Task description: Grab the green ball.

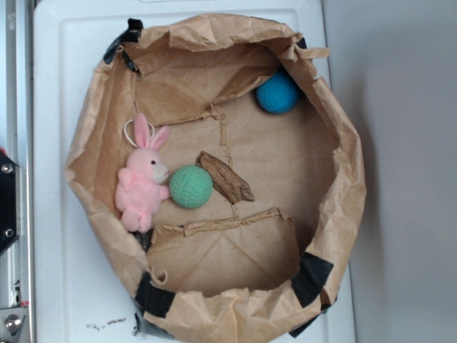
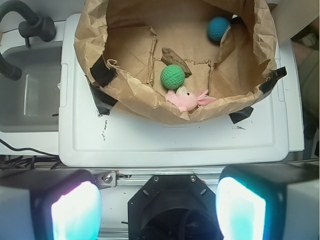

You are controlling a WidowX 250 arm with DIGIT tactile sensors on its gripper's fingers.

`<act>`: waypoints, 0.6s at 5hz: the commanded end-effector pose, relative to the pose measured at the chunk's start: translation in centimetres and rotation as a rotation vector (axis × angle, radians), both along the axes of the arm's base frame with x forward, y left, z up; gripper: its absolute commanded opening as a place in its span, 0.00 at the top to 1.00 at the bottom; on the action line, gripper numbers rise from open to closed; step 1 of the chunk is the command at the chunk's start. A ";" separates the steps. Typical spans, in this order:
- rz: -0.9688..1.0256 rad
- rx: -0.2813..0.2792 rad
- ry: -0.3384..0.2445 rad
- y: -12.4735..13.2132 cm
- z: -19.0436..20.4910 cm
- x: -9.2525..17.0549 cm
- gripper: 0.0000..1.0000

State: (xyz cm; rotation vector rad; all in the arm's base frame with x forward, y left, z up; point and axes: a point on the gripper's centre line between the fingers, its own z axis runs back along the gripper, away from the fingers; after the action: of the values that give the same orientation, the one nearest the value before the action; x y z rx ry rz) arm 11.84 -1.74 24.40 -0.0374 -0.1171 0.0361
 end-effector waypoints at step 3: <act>0.031 0.010 -0.011 -2.5 -2.9 5.5 0.00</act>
State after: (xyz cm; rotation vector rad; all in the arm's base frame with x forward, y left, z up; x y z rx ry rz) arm 17.25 -3.93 20.83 -0.0266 -0.1088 0.0567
